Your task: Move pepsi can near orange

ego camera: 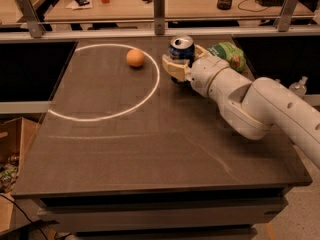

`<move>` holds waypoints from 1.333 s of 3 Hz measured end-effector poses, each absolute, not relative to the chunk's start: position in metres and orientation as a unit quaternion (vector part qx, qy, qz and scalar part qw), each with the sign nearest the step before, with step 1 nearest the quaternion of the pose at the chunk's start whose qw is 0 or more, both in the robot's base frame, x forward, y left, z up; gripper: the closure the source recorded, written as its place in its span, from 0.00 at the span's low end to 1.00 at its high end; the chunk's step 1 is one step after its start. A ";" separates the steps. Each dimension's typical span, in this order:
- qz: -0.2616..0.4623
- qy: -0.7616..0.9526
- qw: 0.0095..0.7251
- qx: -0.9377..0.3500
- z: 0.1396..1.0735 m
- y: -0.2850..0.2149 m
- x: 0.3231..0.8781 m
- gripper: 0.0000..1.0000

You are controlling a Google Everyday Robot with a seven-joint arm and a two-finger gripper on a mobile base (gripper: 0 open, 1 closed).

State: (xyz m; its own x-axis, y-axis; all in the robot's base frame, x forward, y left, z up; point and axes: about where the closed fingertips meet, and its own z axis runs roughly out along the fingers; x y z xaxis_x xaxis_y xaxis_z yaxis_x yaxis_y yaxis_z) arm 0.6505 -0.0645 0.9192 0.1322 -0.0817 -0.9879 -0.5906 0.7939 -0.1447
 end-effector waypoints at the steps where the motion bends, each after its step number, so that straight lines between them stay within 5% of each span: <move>1: 0.214 0.631 0.697 -0.266 0.918 -0.040 0.674 1.00; 4: 0.223 0.670 0.642 -0.298 0.889 -0.030 0.722 1.00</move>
Offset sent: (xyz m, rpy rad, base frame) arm 0.0759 0.0293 -0.0187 -0.0399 0.1330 0.1086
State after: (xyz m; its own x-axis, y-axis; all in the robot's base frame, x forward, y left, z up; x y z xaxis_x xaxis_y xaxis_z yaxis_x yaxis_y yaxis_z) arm 0.7217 -0.0299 0.8886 0.0018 -0.1131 -0.9936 -0.6863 0.7225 -0.0835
